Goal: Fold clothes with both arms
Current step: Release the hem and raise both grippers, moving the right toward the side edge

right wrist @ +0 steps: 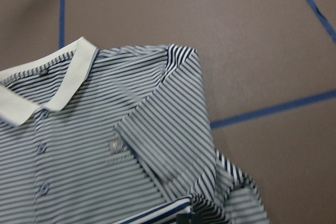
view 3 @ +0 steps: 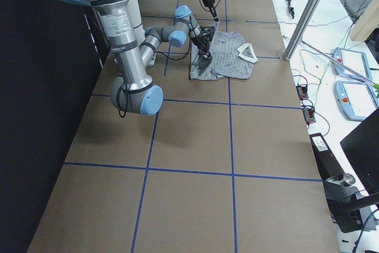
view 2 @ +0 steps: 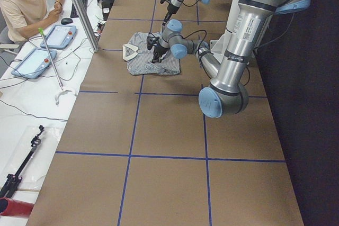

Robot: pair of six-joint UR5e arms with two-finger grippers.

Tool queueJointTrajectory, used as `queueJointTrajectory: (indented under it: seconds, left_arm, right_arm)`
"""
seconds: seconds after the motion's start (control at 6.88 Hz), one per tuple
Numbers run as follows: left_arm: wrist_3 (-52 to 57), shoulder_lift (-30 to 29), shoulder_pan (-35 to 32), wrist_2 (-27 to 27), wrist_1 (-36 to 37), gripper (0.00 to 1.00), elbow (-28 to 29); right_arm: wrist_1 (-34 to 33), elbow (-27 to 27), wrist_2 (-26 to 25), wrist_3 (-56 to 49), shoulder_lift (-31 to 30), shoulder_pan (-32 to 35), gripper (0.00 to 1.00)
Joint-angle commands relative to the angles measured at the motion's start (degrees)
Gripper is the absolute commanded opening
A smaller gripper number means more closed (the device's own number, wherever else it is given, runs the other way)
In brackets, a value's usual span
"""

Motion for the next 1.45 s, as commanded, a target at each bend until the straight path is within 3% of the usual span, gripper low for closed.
queueJointTrajectory:
  seconds: [0.0,0.29,0.44,0.73,0.87,1.02,1.16,1.31]
  left_arm:
    - [5.2,-3.7,-6.3,0.1,-5.3,0.00,10.9]
    - [5.1,-7.7,-6.3,0.2,-7.3,0.00,17.7]
    - [4.9,-8.2,-6.2,0.3,-10.8,0.03,20.7]
    - [4.8,-8.6,-6.0,0.2,-11.8,0.22,21.7]
    - [4.9,-8.7,-5.9,0.2,-11.8,0.38,22.0]
    - [4.9,-8.7,-5.9,0.2,-11.9,0.44,22.0]
    - [4.8,-8.9,-5.9,0.2,-12.7,0.47,22.0]
    - [4.8,-8.8,-6.0,0.2,-14.5,0.47,22.0]
  right_arm:
    - [0.1,-16.6,2.8,-7.2,9.5,6.8,0.00]
    - [7.9,-24.9,2.7,-8.0,11.7,7.6,0.00]
    - [8.2,-25.1,2.7,-8.2,11.8,7.7,0.00]
    - [8.4,-25.2,2.7,-11.8,10.9,8.3,0.00]
    - [8.4,-25.3,2.7,-12.1,10.0,8.3,0.00]
    - [8.5,-25.5,2.6,-12.1,10.0,8.0,0.00]
    - [8.5,-25.8,2.4,-12.1,10.0,8.0,0.31]
    - [8.8,-27.0,2.0,-12.1,10.2,8.0,0.40]
